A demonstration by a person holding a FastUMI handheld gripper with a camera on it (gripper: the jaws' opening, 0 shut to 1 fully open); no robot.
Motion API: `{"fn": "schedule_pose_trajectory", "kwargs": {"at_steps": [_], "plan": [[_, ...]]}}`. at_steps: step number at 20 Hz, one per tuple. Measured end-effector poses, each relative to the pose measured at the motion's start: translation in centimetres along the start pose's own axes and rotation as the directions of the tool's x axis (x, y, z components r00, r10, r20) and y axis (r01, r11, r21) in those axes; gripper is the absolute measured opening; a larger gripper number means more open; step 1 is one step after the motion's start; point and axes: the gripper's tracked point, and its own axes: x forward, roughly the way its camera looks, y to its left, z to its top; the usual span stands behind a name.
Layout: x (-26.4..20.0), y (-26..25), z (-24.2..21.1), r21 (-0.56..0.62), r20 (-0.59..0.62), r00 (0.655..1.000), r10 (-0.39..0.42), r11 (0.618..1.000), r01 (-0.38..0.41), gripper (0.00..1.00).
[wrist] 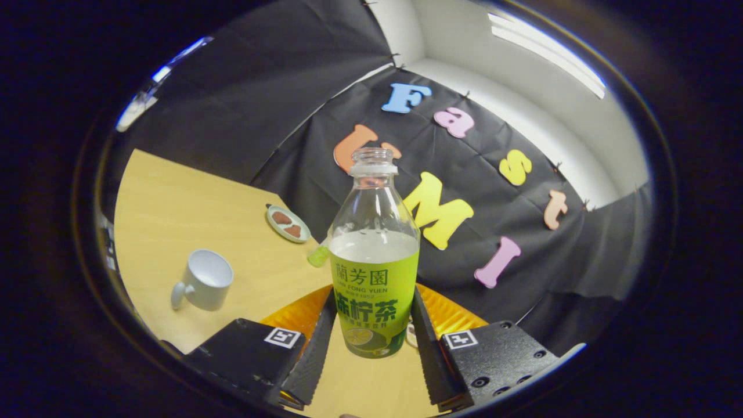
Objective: Take the bottle from table, then pour the juice into the cup, finally place the bottle on the coaster
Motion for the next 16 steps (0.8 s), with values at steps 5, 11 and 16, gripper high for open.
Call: {"fn": "schedule_pose_trajectory", "kwargs": {"at_steps": [5,11,16], "plan": [[-1.4,-2.7,1.8,0.244,0.070,0.997,0.029,0.969,-0.045,0.75],[2.3,-3.9,3.8,0.427,0.127,0.989,0.077,0.895,-0.125,0.75],[6.5,-2.8,4.5,0.456,0.138,0.988,0.068,0.881,-0.124,0.74]]}}
